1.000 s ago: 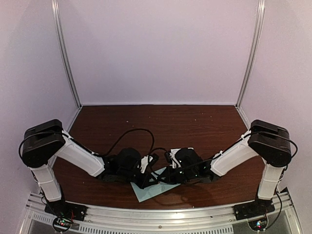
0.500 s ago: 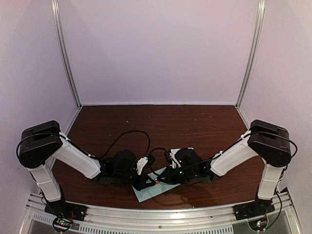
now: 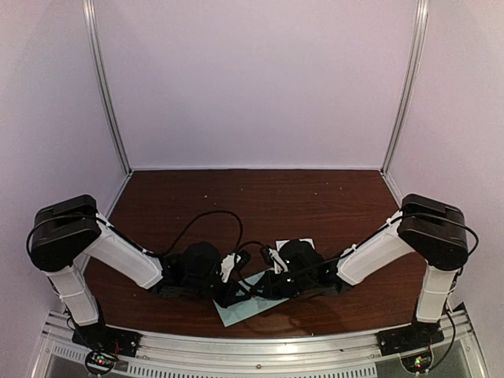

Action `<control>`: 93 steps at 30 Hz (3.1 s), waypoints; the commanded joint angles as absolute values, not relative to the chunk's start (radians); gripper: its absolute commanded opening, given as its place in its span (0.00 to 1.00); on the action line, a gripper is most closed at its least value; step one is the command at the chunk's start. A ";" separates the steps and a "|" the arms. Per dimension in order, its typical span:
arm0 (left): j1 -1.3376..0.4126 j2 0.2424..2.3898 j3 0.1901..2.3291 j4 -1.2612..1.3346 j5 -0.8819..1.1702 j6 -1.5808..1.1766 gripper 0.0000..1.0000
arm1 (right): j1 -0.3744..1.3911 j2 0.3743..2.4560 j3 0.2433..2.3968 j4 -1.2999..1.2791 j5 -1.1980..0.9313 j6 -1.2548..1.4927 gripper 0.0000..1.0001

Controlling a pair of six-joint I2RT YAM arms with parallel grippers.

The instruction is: Place the letter into the envelope and seal it

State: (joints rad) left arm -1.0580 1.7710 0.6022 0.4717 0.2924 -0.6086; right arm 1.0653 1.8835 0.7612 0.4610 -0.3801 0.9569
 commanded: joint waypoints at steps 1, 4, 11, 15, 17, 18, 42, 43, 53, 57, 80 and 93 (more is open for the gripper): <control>-1.054 1.783 0.586 0.414 0.277 -0.611 0.00 | 1.080 1.876 0.711 0.329 -0.370 0.950 0.00; -1.054 1.775 0.585 0.410 0.273 -0.611 0.00 | 1.078 1.872 0.700 0.318 -0.350 0.963 0.00; -1.055 1.685 0.579 0.370 0.247 -0.579 0.00 | 1.075 1.879 0.697 0.295 -0.325 0.986 0.00; -1.063 1.650 0.578 0.380 0.298 -0.578 0.00 | 1.075 1.875 0.699 0.294 -0.321 0.986 0.00; -1.079 1.646 0.580 0.387 0.307 -0.576 0.00 | 1.075 1.871 0.695 0.294 -0.321 0.987 0.00; -1.088 1.649 0.581 0.394 0.312 -0.576 0.00 | 1.075 1.868 0.694 0.295 -0.319 0.988 0.00; -1.103 1.764 0.568 0.399 0.323 -0.603 0.00 | 1.086 1.928 0.765 0.306 -0.362 0.962 0.00; -1.103 1.764 0.568 0.398 0.323 -0.602 0.00 | 1.087 1.929 0.769 0.305 -0.362 0.962 0.00; -1.104 1.763 0.569 0.390 0.318 -0.600 0.00 | 1.085 1.924 0.784 0.285 -0.348 0.962 0.00; -1.104 1.760 0.562 0.390 0.310 -0.606 0.00 | 1.071 1.882 0.743 0.280 -0.325 0.971 0.00; -1.103 1.749 0.552 0.388 0.287 -0.616 0.00 | 1.043 1.797 0.625 0.253 -0.294 0.985 0.00; -1.103 1.614 0.591 0.313 0.174 -0.648 0.07 | 1.043 1.656 0.610 0.221 -0.267 0.926 0.00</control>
State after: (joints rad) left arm -1.1015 1.7081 0.5758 0.4038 0.2783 -0.6266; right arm 1.0515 1.7245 0.6380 0.3481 -0.3275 0.9676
